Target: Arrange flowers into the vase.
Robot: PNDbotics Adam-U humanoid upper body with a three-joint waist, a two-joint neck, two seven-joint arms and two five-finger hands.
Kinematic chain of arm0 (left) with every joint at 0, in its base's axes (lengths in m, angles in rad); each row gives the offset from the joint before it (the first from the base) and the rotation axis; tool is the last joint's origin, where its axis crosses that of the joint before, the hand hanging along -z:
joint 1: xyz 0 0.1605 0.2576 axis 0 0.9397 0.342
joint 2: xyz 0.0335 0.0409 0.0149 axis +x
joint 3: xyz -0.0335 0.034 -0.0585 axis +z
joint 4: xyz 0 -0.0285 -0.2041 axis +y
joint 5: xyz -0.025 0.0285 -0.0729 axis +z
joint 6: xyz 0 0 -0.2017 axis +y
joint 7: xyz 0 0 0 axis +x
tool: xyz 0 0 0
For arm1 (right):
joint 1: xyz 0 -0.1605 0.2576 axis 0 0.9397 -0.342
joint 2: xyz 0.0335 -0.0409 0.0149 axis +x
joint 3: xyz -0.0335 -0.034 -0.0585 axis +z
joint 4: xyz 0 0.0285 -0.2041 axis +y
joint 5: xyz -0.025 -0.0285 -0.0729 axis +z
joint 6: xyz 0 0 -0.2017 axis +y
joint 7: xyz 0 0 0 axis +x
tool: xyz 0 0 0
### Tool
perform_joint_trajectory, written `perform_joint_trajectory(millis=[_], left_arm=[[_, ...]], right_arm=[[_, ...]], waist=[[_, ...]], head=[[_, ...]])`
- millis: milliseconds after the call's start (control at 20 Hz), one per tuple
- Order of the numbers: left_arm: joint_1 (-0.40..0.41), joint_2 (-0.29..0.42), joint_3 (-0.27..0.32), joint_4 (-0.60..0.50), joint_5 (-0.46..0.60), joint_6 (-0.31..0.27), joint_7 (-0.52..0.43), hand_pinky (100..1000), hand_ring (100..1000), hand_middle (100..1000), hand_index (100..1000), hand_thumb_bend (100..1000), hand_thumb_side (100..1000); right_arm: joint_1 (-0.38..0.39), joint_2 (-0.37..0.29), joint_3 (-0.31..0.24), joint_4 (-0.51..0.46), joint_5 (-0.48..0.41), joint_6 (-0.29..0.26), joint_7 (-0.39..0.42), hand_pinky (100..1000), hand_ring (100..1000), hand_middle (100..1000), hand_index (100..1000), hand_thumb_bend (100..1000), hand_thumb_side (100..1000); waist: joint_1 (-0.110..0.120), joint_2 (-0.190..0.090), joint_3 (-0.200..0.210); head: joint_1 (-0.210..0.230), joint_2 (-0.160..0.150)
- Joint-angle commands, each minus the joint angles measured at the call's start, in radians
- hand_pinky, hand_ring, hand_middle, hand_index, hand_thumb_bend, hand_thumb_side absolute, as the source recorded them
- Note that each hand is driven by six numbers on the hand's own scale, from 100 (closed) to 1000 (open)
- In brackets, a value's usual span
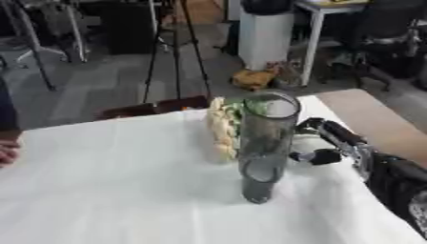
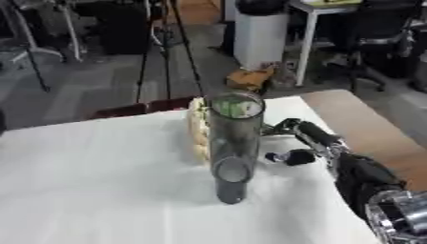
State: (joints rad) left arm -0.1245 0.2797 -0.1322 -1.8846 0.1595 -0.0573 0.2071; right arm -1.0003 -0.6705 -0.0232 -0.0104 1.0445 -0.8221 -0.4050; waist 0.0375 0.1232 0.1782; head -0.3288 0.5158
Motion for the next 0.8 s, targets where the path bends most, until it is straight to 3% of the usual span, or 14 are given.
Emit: perform_joint_trajectory(millis=[50,800], left_arm=[[-0.007,0.016,0.006,-0.02,-0.002,-0.003,0.0,564,477,533,924,704,797],[0.013,0.02,0.015,-0.022,-0.005,-0.001,0.009,564,477,533,925,706,798]], right_arm=[[-0.003,-0.054,0.021,0.009,-0.005,-0.025,-0.046,836,846,778,833,585,532],[-0.017,-0.084,0.021,0.006,-0.016,-0.048,-0.061,832,844,775,833,591,506]], waist=[[-0.005,-0.003,0.006],[-0.01,-0.013,0.028]], head=[[-0.005,-0.015],[-0.024,-0.005]])
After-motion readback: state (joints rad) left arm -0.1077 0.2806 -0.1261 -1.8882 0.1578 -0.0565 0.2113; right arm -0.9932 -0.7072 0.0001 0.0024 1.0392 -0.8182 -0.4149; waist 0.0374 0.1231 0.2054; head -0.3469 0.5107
